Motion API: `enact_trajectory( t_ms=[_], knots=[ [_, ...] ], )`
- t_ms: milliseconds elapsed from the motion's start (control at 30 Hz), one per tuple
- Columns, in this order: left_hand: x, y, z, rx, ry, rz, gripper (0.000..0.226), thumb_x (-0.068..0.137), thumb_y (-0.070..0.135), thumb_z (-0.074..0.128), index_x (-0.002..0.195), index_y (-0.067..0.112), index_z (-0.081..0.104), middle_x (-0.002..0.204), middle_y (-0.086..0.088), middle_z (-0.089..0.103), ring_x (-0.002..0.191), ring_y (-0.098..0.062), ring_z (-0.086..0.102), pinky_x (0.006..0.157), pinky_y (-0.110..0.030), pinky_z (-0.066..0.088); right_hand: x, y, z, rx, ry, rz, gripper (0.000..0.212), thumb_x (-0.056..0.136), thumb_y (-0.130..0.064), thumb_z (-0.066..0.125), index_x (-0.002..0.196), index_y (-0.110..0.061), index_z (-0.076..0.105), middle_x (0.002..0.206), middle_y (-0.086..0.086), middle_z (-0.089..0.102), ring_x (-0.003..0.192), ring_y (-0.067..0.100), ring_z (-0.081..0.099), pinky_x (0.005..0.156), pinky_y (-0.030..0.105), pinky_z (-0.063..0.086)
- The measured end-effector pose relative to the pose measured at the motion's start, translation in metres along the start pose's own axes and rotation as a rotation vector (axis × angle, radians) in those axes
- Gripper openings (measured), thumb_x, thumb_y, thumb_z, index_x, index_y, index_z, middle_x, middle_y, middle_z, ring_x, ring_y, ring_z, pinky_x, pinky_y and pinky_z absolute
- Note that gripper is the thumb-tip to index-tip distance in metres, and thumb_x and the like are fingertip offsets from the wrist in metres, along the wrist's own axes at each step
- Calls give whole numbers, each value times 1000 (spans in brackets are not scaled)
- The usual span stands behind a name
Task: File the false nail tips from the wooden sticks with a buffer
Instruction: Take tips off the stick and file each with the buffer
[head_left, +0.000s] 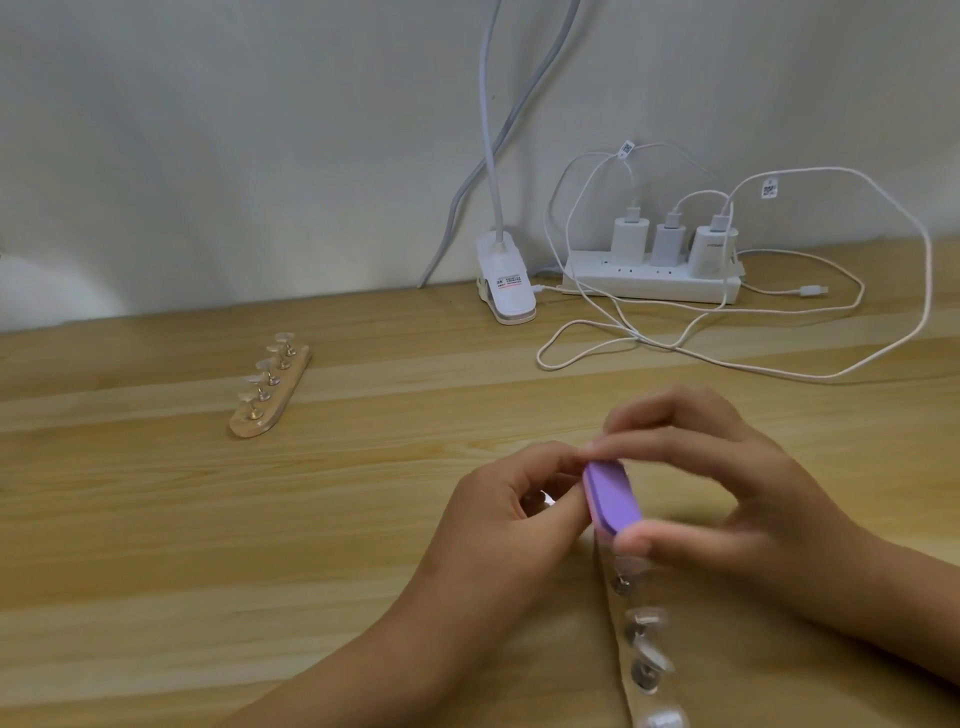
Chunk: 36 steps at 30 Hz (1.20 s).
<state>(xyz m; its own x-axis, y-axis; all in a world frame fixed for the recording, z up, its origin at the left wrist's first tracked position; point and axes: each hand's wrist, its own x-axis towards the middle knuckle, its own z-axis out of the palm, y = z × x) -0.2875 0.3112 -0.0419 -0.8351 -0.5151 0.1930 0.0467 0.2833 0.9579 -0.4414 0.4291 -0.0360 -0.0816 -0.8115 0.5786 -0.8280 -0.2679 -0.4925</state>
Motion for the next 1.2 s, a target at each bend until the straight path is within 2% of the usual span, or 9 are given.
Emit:
enact_trajectory(
  t_ms=[133, 267, 467, 667, 800, 867, 967, 1100, 1200],
  knots=[
    [0, 1, -2, 25, 0, -17, 14, 92, 25, 64, 84, 30, 74, 73, 10, 71, 69, -5, 57, 65, -15, 42, 2, 1, 0, 182, 42, 141, 47, 74, -60, 68, 110, -29, 69, 106, -13, 64, 110, 18, 57, 96, 28, 43],
    [0, 1, 1, 34, 7, -26, 12, 80, 44, 62, 85, 39, 72, 77, 10, 73, 83, -31, 62, 77, -33, 50, 4, 3, -4, 367, 187, 197, 38, 78, -44, 72, 108, -21, 67, 108, -7, 68, 107, 17, 63, 94, 31, 50],
    [1, 0, -1, -1, 13, -6, 13, 80, 42, 64, 90, 38, 72, 79, 9, 74, 87, -35, 63, 78, -45, 49, 4, 7, 1, 279, 59, 181, 38, 82, -34, 72, 118, -23, 65, 111, -13, 64, 106, 17, 61, 90, 30, 50],
    [1, -4, -1, -17, 21, 1, 8, 79, 40, 67, 84, 34, 70, 75, 6, 74, 79, -28, 65, 72, -31, 46, 3, 7, -1, 322, 69, 249, 37, 72, -44, 73, 104, -27, 67, 99, -12, 64, 93, 18, 60, 83, 37, 51],
    [1, -8, -2, -7, 34, -8, 10, 78, 46, 71, 83, 36, 70, 75, 8, 74, 70, -8, 65, 65, -18, 46, 2, 7, 3, 276, 40, 207, 39, 70, -53, 76, 99, -27, 68, 94, -11, 64, 90, 22, 60, 81, 38, 52],
    [1, -9, -2, 15, 32, -12, 13, 79, 47, 70, 86, 35, 69, 75, 8, 74, 75, -17, 68, 70, -24, 49, 3, 10, 2, 354, 48, 323, 39, 66, -54, 74, 97, -31, 67, 91, -12, 65, 89, 18, 60, 81, 43, 52],
    [0, -7, 0, 20, 26, 4, 10, 80, 44, 66, 87, 36, 69, 77, 9, 74, 77, -32, 65, 71, -40, 50, 2, 7, 2, 340, 30, 243, 36, 71, -47, 75, 99, -27, 68, 93, -8, 64, 90, 24, 60, 84, 43, 52],
    [0, -7, -1, 29, 25, 12, 10, 81, 42, 64, 89, 37, 68, 78, 8, 74, 81, -37, 62, 75, -43, 50, 3, 8, 0, 339, 63, 298, 38, 69, -50, 72, 98, -27, 68, 92, -13, 65, 89, 16, 60, 84, 37, 50],
    [0, -5, -1, 16, 29, 37, 16, 78, 48, 65, 89, 38, 69, 79, 7, 73, 75, -29, 62, 70, -40, 48, 1, 7, 0, 219, 54, 127, 38, 73, -46, 75, 102, -23, 66, 96, -10, 64, 92, 19, 61, 83, 29, 50]
  ],
)
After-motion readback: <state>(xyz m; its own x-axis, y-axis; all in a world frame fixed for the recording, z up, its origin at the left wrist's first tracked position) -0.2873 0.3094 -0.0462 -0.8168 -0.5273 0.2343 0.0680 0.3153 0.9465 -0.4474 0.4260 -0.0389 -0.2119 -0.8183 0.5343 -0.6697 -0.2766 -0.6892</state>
